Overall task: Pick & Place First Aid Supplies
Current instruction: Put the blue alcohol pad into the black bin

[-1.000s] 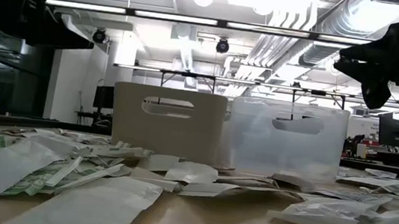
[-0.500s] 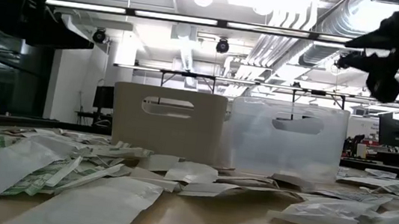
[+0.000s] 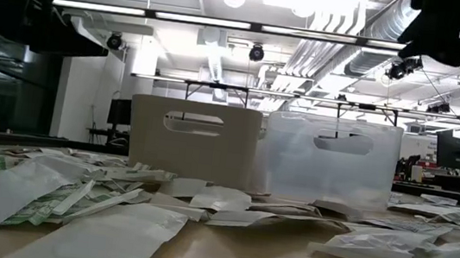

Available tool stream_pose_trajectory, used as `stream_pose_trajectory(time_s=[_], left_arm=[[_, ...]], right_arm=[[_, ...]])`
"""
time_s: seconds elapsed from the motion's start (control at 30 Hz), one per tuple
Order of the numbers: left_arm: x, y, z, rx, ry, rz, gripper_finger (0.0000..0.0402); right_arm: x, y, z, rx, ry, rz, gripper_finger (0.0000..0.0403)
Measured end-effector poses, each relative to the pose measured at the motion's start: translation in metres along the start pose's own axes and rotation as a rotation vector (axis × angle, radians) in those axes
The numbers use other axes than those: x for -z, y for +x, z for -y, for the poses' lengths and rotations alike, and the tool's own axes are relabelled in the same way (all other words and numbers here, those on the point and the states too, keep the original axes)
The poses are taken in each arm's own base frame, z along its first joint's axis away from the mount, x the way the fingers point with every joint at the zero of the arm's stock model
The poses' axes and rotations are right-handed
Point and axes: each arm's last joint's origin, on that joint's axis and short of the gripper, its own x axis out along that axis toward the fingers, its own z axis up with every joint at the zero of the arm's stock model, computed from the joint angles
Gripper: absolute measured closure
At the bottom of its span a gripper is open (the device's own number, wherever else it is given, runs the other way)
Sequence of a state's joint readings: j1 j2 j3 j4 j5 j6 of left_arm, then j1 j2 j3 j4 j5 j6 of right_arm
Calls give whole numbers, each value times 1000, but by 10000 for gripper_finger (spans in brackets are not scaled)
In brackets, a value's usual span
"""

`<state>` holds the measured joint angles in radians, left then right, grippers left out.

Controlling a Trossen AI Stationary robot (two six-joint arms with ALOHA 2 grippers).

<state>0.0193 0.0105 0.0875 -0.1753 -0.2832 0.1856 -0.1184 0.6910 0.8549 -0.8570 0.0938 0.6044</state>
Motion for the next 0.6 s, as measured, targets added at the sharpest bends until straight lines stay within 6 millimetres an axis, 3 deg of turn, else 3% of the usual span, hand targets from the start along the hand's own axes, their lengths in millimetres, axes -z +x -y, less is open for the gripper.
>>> stream_pose_trajectory(time_s=[0.17,0.6], left_arm=[[0,0,0,0,0,0,213],[0,0,0,0,0,0,213]], right_arm=[[-12,6,10,221,75,-135,272],[-14,44,57,697,261,-539,272]])
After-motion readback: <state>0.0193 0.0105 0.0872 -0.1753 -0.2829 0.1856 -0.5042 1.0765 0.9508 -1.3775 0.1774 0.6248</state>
